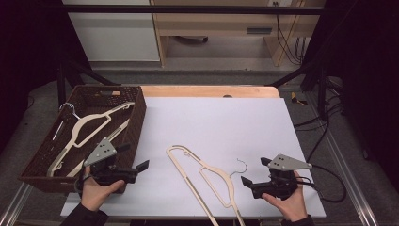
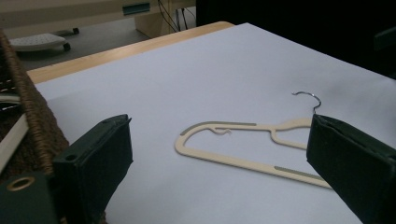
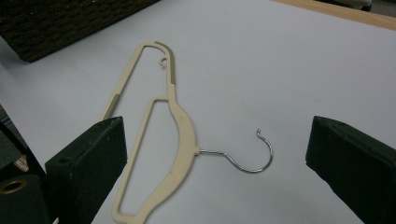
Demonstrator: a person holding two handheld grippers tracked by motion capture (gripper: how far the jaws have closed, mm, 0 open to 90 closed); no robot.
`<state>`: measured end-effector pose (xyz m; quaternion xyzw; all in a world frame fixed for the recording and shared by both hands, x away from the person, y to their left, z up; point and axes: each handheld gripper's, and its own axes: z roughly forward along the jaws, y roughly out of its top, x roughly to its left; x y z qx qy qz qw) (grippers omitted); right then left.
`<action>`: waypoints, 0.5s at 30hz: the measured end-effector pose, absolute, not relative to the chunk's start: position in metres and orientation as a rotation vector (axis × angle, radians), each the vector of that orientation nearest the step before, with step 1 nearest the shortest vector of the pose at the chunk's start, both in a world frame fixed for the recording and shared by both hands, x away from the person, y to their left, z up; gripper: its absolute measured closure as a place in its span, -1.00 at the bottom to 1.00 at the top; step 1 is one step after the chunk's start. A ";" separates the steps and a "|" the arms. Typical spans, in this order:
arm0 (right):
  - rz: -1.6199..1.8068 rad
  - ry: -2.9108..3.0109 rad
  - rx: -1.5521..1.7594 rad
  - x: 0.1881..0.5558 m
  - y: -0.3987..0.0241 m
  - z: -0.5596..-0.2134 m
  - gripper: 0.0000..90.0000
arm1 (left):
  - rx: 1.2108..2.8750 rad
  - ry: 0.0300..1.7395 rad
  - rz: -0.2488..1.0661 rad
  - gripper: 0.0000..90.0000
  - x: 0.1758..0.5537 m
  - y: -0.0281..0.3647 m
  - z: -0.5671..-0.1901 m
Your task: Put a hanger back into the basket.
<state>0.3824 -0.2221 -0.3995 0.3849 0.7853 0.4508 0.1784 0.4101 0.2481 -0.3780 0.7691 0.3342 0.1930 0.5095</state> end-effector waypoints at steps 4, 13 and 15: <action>1.259 2.236 1.101 0.380 -0.221 -0.401 -0.87 | 1.873 0.793 0.444 -0.86 0.409 0.238 -0.384; 1.182 2.302 1.159 0.373 -0.215 -0.406 -0.83 | 1.915 0.747 0.412 -0.87 0.407 0.225 -0.395; 1.160 2.313 1.167 0.370 -0.214 -0.407 -0.82 | 1.922 0.746 0.415 -0.86 0.407 0.223 -0.397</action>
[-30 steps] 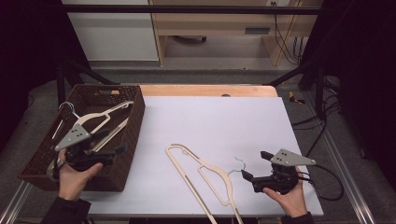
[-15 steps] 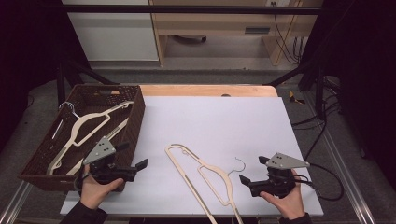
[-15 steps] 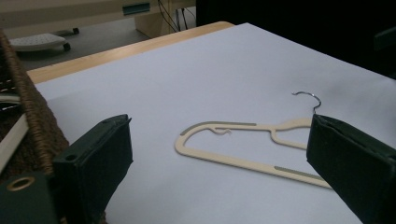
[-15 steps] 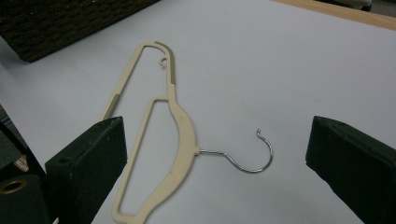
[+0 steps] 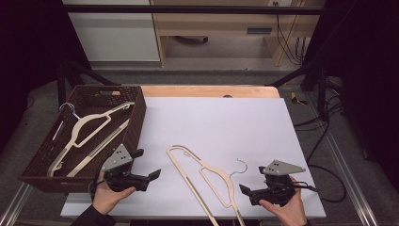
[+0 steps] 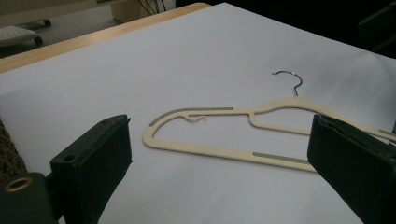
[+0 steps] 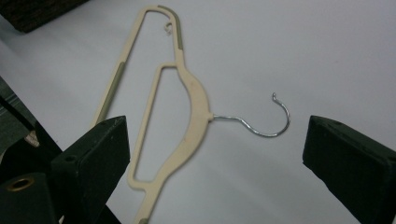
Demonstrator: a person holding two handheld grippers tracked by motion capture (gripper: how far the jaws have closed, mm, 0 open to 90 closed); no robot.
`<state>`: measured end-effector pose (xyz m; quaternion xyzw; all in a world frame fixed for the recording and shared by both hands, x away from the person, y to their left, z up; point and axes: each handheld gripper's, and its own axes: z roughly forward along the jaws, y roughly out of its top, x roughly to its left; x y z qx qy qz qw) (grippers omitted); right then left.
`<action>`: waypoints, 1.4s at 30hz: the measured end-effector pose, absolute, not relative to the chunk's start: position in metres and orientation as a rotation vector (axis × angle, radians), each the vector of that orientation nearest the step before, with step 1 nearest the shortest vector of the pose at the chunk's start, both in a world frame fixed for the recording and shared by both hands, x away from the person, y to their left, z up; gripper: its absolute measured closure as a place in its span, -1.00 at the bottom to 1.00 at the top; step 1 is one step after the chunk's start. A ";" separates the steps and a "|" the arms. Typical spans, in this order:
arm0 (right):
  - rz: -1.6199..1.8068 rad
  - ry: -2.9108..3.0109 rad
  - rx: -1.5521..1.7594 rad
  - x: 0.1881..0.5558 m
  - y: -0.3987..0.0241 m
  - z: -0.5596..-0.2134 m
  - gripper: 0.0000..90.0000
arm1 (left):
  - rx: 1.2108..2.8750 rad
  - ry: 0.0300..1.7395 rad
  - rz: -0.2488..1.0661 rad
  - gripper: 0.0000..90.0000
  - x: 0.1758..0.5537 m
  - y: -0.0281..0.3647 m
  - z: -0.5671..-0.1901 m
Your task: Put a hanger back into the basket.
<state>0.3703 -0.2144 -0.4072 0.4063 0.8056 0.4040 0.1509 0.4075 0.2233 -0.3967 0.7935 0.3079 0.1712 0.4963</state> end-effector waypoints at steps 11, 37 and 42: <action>0.971 2.472 1.205 0.357 -0.201 -0.421 -0.66 | 1.942 0.763 0.409 -0.85 0.410 0.221 -0.402; 0.763 2.614 1.304 0.343 -0.168 -0.459 0.35 | 1.995 0.750 0.401 -0.83 0.410 0.212 -0.410; 0.699 2.595 1.253 0.340 -0.164 -0.460 0.49 | 1.999 0.750 0.402 -0.83 0.409 0.212 -0.410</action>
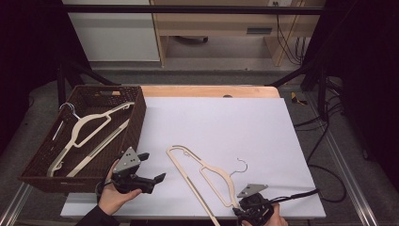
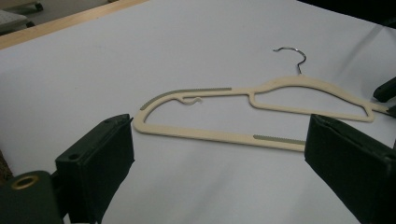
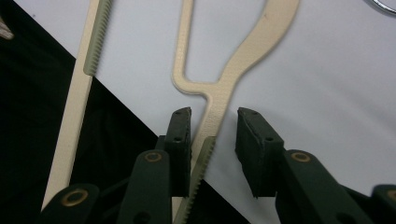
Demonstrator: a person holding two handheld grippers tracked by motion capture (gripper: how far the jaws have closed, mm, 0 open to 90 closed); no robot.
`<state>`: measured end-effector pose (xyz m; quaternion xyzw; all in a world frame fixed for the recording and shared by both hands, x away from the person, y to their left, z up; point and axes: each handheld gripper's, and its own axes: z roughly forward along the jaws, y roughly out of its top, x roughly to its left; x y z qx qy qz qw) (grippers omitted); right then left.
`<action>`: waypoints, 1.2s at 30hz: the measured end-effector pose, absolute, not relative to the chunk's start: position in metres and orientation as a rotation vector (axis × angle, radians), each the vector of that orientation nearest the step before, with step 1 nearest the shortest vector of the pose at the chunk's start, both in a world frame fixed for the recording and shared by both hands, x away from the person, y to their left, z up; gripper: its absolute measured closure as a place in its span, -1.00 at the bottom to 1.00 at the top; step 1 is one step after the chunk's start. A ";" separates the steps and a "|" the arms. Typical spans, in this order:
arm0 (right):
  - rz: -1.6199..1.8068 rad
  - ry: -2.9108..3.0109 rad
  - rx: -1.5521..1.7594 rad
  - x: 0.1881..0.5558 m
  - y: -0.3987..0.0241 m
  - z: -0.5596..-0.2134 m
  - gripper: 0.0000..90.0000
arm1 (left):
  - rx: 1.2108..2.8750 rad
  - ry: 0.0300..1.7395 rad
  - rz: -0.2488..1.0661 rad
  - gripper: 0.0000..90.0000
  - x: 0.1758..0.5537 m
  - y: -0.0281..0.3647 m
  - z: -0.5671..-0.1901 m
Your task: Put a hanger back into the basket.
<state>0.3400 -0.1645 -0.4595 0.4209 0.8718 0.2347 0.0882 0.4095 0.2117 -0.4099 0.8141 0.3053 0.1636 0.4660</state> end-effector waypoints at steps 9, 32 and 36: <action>0.668 2.598 1.260 0.349 -0.165 -0.457 0.72 | 2.002 0.751 0.399 -0.82 0.409 0.212 -0.410; 0.671 2.506 1.439 0.354 -0.181 -0.459 0.75 | 2.018 0.745 0.390 -0.82 0.409 0.209 -0.413; 0.711 2.505 1.460 0.353 -0.181 -0.459 0.76 | 2.021 0.744 0.384 -0.82 0.410 0.207 -0.413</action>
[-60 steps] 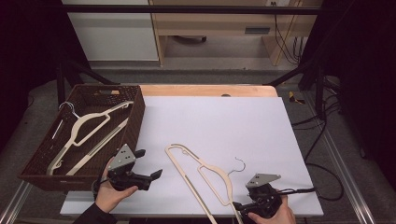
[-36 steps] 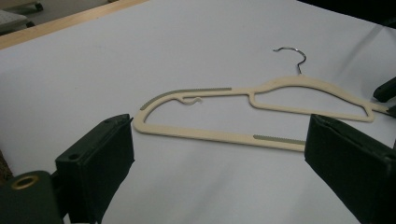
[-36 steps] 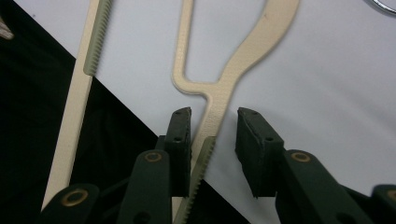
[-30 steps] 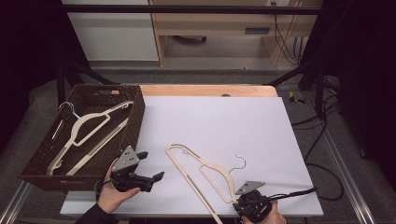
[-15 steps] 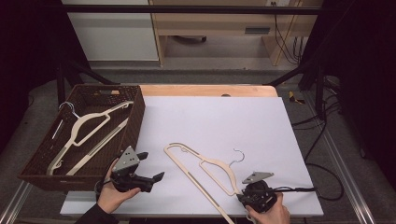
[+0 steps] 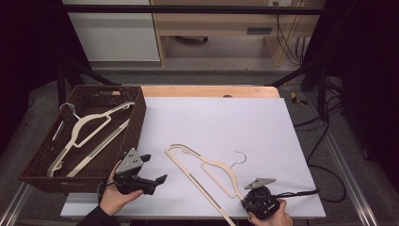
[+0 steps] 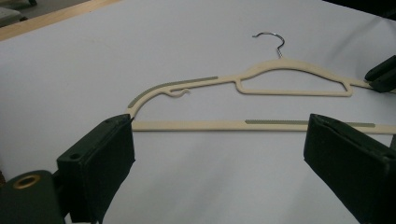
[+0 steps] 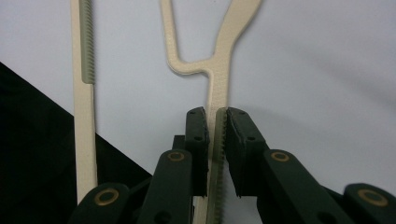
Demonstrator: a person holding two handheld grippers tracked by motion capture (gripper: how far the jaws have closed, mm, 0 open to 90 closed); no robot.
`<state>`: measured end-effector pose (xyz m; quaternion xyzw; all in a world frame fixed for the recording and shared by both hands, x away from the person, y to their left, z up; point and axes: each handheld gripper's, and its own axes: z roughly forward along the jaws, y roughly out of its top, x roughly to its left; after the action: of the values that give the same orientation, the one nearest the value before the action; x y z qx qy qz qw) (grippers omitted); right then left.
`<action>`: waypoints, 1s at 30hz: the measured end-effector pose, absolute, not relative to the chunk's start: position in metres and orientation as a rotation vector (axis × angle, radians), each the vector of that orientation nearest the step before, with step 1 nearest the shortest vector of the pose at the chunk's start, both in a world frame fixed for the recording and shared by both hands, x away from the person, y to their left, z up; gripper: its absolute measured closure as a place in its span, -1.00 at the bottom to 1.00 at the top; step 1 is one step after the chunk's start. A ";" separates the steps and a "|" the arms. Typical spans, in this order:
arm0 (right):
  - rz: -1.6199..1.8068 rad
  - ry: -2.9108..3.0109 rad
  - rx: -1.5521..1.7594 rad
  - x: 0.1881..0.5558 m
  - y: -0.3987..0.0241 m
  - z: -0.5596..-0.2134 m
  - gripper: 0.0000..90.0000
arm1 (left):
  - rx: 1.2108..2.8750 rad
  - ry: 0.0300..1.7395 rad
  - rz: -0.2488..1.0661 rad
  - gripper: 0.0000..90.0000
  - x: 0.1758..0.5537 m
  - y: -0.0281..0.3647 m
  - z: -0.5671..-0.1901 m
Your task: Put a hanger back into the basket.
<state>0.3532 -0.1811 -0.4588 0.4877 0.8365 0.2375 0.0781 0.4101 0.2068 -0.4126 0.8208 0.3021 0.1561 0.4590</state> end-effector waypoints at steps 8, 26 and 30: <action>0.741 2.503 1.398 0.356 -0.188 -0.450 0.77 | 2.079 0.679 0.349 -0.80 0.427 0.180 -0.403; 0.776 2.506 1.221 0.358 -0.196 -0.429 0.77 | 2.385 0.498 0.198 -0.48 0.505 0.052 -0.434; 0.770 2.511 1.216 0.357 -0.196 -0.429 0.77 | 2.433 0.460 0.167 -0.26 0.510 0.040 -0.443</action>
<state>0.3573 -0.1960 -0.4287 0.4169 0.8610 0.2640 0.1234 0.5097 0.0400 -0.4426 0.9275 0.1754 0.0636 0.3238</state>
